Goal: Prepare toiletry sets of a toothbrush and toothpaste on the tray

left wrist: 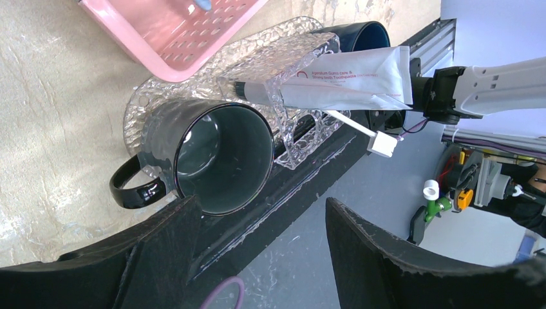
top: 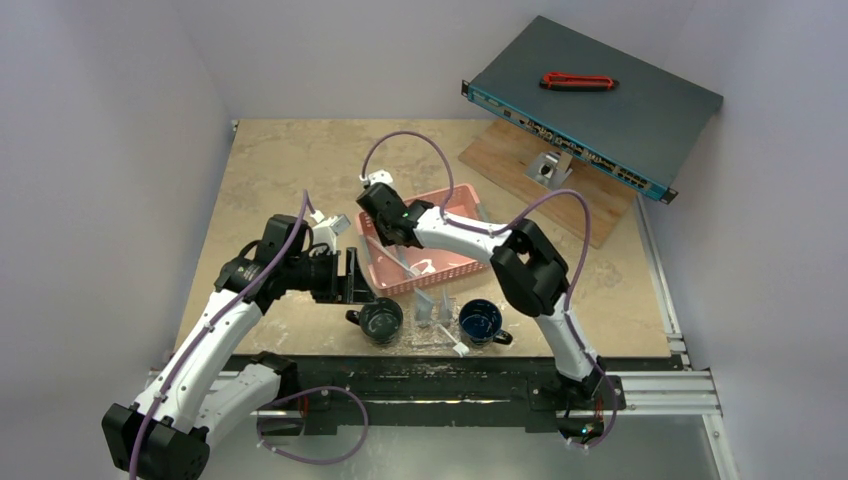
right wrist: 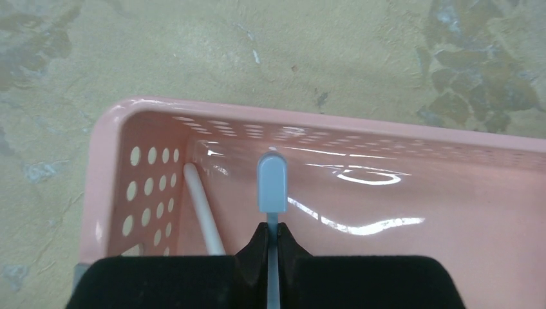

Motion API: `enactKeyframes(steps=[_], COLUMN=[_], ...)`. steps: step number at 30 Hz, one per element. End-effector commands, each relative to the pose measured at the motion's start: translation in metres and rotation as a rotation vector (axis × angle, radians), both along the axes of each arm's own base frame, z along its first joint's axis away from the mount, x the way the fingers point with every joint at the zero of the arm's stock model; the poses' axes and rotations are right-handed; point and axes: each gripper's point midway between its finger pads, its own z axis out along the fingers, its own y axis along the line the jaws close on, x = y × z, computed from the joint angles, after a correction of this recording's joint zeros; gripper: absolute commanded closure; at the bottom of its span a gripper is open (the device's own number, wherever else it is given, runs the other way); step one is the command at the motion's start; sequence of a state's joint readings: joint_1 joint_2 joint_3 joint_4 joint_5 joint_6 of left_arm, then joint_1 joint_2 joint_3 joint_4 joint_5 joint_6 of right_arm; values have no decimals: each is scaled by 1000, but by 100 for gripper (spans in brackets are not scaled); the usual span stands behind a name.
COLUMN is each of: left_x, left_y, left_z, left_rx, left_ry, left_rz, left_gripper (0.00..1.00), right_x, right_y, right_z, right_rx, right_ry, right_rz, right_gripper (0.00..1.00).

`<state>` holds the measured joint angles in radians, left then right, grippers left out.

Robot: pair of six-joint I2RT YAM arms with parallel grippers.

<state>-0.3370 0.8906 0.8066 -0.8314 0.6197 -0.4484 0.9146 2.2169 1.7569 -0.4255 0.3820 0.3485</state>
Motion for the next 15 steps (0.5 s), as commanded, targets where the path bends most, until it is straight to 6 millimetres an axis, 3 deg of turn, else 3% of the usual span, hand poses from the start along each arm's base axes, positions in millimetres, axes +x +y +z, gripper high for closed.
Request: enactKeyframes(steps=[1, 15], left_x=[5, 4], left_y=[-3, -4], left_z=[10, 15], left_rx=[-11, -29], left_ry=[-63, -82], left_rz=[-24, -32], left_gripper=[31, 31], right_x=[10, 14], right_y=[-1, -19], right_z=[62, 125], right_rx=[76, 178], right_ry=[-124, -280], right_rz=[-23, -85], right_gripper=[100, 100])
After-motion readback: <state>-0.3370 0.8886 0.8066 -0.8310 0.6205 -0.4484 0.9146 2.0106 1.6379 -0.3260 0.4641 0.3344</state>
